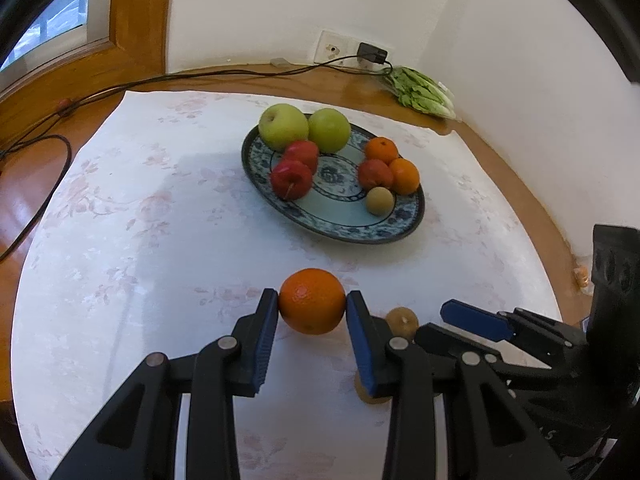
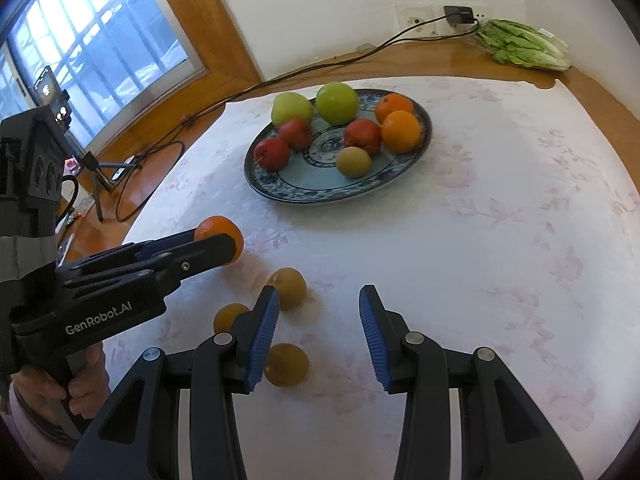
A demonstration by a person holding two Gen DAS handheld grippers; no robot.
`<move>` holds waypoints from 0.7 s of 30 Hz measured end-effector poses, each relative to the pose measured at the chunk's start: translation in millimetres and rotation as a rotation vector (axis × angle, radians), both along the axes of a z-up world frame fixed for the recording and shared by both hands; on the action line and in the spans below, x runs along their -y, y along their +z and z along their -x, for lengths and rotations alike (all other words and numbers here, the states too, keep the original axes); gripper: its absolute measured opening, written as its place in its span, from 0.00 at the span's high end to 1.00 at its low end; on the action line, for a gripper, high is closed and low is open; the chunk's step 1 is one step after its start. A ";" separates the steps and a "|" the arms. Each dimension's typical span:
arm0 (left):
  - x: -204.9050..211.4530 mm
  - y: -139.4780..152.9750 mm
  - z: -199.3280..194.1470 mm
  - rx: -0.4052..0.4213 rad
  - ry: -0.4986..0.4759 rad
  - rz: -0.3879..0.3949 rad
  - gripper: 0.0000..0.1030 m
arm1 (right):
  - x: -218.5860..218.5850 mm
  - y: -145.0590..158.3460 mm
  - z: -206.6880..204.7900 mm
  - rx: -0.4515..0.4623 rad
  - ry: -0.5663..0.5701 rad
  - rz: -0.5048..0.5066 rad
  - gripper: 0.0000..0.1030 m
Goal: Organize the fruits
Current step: 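Close the left tool on the orange while the right tool closes on the small brown fruit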
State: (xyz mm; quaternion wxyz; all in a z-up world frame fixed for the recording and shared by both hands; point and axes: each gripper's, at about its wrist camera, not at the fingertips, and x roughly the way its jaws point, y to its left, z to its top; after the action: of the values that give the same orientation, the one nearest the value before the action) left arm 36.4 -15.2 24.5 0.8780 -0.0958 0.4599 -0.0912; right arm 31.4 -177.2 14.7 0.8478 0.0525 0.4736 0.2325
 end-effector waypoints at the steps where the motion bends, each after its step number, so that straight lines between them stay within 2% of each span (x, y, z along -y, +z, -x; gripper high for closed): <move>1: -1.1 0.0 0.1 0.000 0.002 0.000 0.65 | -1.8 -0.6 -0.7 -0.002 0.006 -0.003 0.58; 10: -6.2 -1.2 0.3 0.001 0.015 0.005 0.65 | -18.2 -3.2 -3.4 -0.002 0.050 -0.009 0.59; 19: -6.8 -1.9 0.1 -0.001 0.017 0.008 0.65 | -27.0 -3.3 -1.2 0.004 0.093 -0.032 0.75; 21: -6.9 -1.8 0.3 -0.001 0.017 0.008 0.65 | -28.3 -3.1 -0.5 0.010 0.096 -0.027 0.75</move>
State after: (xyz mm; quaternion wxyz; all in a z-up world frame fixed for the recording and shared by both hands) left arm 36.2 -8.3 22.7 0.8781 -0.1034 0.4593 -0.0854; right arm 31.9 -149.0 11.6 0.8372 0.0401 0.4682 0.2798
